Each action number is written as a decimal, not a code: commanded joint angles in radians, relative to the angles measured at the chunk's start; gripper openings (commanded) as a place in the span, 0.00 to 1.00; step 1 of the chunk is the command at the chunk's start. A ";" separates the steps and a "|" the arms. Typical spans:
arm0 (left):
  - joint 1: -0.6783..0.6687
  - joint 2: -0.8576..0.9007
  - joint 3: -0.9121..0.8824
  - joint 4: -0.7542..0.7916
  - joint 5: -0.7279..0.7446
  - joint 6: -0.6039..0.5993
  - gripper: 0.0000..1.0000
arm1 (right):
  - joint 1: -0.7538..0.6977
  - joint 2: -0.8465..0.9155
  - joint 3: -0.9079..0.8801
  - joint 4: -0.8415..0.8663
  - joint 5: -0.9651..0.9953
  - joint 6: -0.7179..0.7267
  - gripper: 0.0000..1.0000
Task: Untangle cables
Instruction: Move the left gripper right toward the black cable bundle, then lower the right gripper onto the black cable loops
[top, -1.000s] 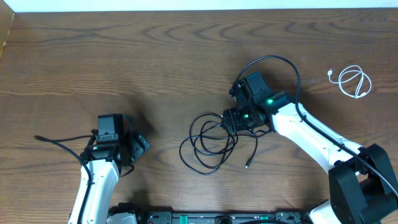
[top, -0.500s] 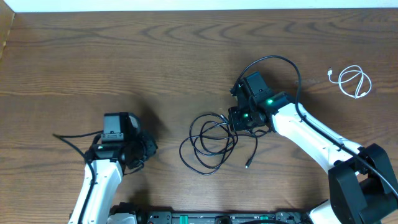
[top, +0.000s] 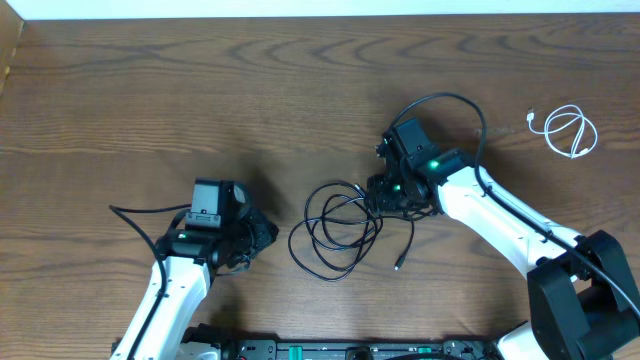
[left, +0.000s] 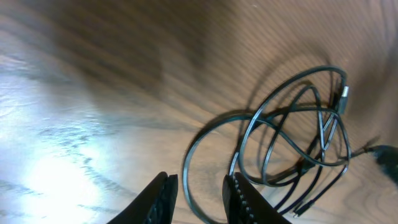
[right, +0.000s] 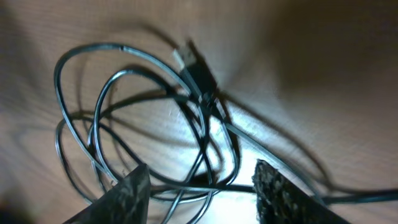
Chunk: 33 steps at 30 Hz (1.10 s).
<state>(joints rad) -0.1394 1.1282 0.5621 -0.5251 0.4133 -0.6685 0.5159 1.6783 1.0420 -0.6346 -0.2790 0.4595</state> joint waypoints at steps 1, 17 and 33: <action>-0.036 0.038 -0.003 0.028 -0.014 -0.029 0.31 | 0.010 0.010 -0.033 -0.003 -0.102 0.074 0.52; -0.144 0.285 -0.003 0.203 -0.013 -0.063 0.31 | 0.016 0.010 -0.098 0.083 -0.092 0.206 0.44; -0.144 0.309 -0.003 0.201 -0.056 -0.063 0.31 | 0.100 0.010 -0.103 0.149 0.026 0.225 0.33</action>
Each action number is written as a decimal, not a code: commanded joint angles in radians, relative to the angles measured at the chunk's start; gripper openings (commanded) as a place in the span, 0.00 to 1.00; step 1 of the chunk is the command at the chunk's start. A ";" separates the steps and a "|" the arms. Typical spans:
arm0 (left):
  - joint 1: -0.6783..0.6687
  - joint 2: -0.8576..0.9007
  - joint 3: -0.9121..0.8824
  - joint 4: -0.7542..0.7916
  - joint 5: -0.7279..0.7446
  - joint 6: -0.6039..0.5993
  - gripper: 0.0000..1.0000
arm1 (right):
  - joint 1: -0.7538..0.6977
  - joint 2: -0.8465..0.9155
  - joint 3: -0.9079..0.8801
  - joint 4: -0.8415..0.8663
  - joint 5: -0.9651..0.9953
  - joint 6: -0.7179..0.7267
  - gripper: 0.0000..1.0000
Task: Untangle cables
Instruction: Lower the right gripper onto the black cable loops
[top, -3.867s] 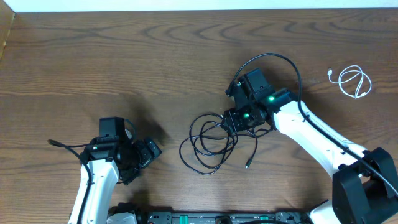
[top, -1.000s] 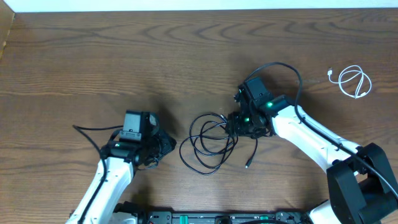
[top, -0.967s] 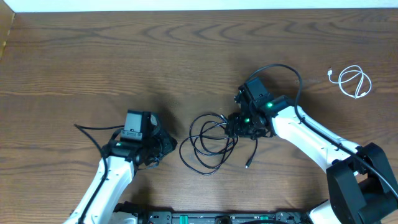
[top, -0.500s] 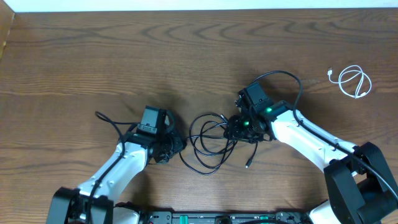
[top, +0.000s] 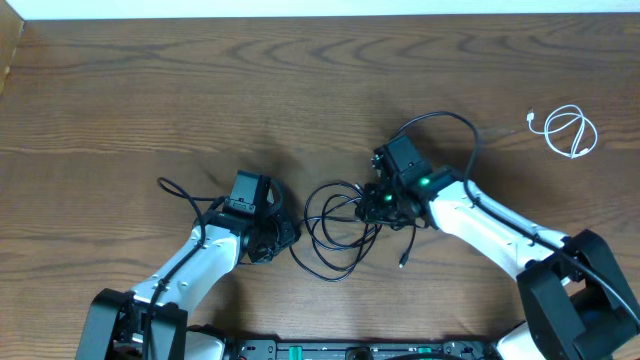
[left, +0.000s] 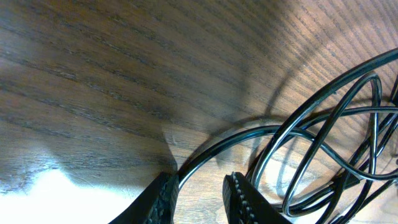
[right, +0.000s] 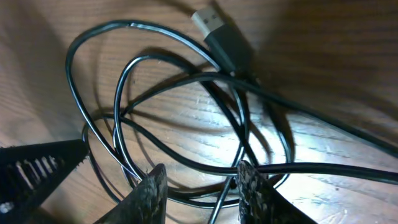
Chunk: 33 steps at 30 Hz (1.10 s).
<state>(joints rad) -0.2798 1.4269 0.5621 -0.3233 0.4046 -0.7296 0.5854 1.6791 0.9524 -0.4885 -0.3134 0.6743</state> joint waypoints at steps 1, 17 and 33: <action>-0.003 0.010 -0.003 -0.003 -0.055 -0.001 0.31 | 0.044 0.009 -0.013 0.006 0.080 0.013 0.32; -0.003 0.010 -0.003 -0.004 -0.058 -0.001 0.31 | 0.133 0.011 -0.014 0.060 0.181 0.081 0.24; -0.003 0.010 -0.004 -0.015 -0.103 -0.001 0.31 | 0.137 0.148 -0.014 0.115 0.145 0.081 0.05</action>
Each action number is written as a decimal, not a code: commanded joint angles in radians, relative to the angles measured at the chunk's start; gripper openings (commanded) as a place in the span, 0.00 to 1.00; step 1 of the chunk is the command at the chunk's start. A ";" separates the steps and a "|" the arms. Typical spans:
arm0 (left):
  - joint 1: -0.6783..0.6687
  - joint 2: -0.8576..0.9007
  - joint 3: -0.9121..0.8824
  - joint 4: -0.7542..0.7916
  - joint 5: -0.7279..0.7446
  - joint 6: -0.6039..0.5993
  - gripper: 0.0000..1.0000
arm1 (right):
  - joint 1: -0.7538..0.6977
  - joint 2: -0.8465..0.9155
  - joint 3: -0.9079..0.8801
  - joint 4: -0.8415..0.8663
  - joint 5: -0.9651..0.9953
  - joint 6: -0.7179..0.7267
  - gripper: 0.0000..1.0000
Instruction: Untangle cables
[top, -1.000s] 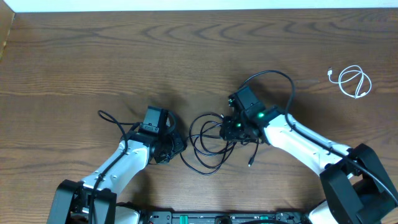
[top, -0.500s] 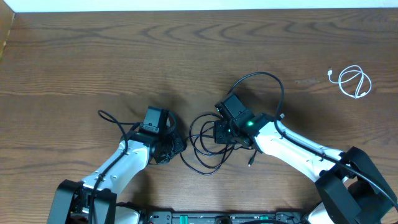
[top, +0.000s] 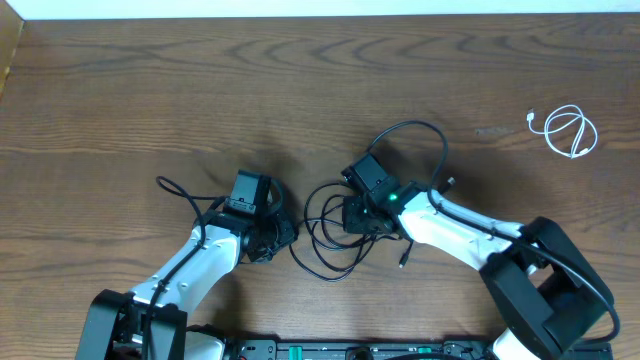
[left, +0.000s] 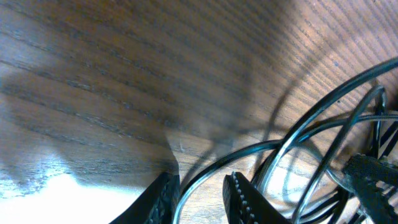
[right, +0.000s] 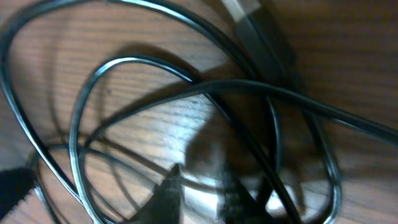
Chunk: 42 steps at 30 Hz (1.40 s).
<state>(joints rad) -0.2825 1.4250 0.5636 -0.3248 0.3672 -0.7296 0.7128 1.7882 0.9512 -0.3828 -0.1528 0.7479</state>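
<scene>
A black cable (top: 335, 277) lies in tangled loops at the middle of the wooden table (top: 150, 90). My left gripper (top: 283, 237) sits at the tangle's left edge. In the left wrist view it (left: 202, 199) is open, low on the wood, with one strand (left: 273, 144) passing between its fingers. My right gripper (top: 352, 215) is over the tangle's upper right part. The right wrist view is blurred: that gripper (right: 199, 199) stands narrowly open over crossing strands (right: 134, 60), with the USB plug (right: 255, 18) beyond it.
A small white cable (top: 565, 130) lies coiled at the far right of the table. The right arm's own black wire (top: 420, 130) arches above its wrist. The table's back edge runs along the top.
My right gripper has moved left, further over the tangle, and its fingers stand closer together. My left gripper has stayed in place with the strand still between its fingers.
At first my left gripper stood apart to the left of the tangle, and my right gripper was wide open at its right edge. Then the left was at the left loop with a strand between its fingers. The right has narrowed at each moment and now sits over the middle.
</scene>
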 joint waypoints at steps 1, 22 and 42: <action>0.000 0.012 -0.006 -0.014 -0.066 -0.001 0.31 | 0.009 0.047 -0.013 0.018 -0.031 0.008 0.01; 0.000 0.012 -0.006 -0.013 -0.066 -0.001 0.98 | 0.009 0.056 -0.013 0.037 -0.090 0.007 0.04; 0.000 0.012 -0.006 -0.013 -0.066 -0.002 0.98 | 0.009 0.056 -0.013 0.047 -0.089 0.006 0.07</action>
